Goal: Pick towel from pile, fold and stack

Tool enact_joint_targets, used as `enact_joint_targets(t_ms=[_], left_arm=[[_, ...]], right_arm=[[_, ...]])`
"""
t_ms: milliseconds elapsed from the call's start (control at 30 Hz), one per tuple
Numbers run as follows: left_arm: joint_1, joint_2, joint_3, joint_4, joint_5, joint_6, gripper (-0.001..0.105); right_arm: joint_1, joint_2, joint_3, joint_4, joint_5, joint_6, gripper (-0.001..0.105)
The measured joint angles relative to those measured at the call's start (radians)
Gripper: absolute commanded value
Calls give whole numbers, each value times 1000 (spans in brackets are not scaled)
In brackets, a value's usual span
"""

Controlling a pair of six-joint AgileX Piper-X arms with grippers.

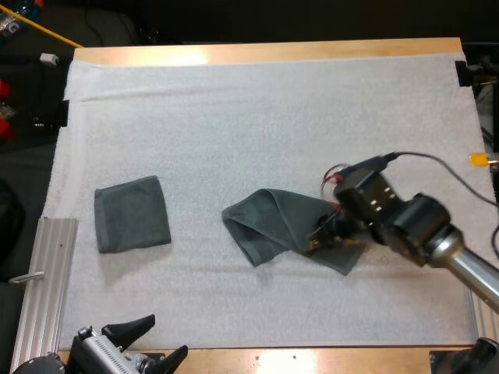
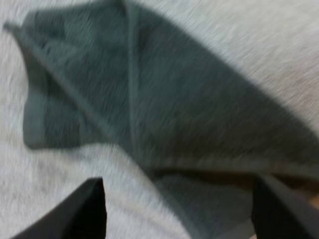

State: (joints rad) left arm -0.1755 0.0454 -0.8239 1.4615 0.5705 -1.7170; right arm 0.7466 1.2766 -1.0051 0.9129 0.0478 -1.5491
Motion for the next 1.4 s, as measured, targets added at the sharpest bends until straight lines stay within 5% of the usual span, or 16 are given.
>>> enact_joint_targets(t_ms=[667,1233,1400], left_arm=[[0,0,30,32,0,0,65],[0,0,30,32,0,0,65],[0,0,30,32,0,0,65]], right_arm=[[24,147,187,5,47,104,60],[24,228,266,-173,24,195,54],[24,231,266,-174,24,202,26]])
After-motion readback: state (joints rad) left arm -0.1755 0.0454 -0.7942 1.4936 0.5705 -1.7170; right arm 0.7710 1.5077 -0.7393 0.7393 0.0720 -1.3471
